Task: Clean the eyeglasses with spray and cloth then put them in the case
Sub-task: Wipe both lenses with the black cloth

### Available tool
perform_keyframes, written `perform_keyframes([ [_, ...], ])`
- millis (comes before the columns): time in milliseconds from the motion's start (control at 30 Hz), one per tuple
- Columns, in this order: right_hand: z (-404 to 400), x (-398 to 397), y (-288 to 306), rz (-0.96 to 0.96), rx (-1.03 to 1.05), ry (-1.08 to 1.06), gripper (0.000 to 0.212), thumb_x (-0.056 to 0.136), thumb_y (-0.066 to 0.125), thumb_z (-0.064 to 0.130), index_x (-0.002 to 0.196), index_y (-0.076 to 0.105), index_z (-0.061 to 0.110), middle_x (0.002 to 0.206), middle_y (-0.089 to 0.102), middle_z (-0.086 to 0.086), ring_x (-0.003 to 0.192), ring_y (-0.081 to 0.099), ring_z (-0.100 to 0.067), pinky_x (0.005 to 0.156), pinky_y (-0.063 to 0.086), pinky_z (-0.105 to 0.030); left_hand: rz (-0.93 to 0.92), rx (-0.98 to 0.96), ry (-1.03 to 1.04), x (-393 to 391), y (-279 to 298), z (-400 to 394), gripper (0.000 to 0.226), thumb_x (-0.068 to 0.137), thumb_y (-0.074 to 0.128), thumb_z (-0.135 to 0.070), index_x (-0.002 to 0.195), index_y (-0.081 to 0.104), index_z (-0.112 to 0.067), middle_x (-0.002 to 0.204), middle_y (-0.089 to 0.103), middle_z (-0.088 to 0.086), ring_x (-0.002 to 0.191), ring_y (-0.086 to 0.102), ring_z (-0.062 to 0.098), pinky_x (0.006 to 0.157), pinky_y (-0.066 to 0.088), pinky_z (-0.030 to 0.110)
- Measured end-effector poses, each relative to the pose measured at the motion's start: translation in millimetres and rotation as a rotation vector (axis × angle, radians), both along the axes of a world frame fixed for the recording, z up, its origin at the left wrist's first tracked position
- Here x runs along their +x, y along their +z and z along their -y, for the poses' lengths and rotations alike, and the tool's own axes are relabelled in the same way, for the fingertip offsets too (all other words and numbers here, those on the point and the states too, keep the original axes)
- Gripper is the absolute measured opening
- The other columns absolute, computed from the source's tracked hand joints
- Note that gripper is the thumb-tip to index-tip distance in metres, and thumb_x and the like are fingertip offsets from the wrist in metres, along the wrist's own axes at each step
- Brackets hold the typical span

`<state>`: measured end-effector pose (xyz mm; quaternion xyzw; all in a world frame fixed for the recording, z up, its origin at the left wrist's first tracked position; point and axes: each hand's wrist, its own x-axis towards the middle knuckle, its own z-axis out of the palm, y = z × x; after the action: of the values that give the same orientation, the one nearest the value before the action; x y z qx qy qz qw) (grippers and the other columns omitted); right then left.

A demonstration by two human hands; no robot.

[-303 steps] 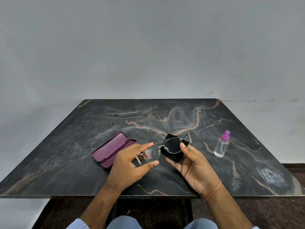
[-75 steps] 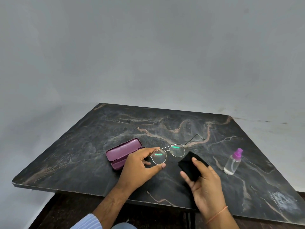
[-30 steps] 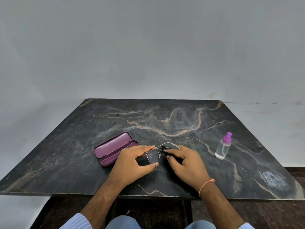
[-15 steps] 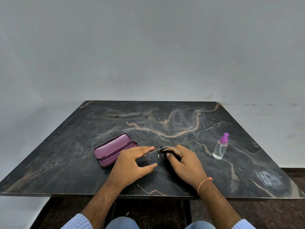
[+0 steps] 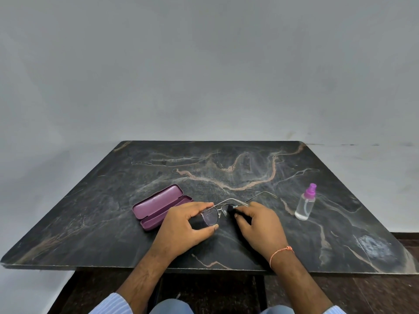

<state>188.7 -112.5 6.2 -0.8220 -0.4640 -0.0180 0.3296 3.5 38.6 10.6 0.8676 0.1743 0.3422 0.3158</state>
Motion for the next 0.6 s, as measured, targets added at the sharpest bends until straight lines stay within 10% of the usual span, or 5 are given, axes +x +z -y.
perform_keyframes([
  [600,-1.3,1.7,-2.0,-0.045,0.01,0.019,0.022,0.092,0.065,0.042,0.103,0.081,0.03,0.088,0.068,0.011,0.088,0.066,-0.01,0.076,0.05,-0.029,0.006,0.01,-0.019,0.9,-0.6,-0.2,0.058,0.077,0.1,-0.031,0.131,0.08,-0.029,0.126,0.075,-0.029,0.119,0.069,-0.014,0.105,0.051,0.009],
])
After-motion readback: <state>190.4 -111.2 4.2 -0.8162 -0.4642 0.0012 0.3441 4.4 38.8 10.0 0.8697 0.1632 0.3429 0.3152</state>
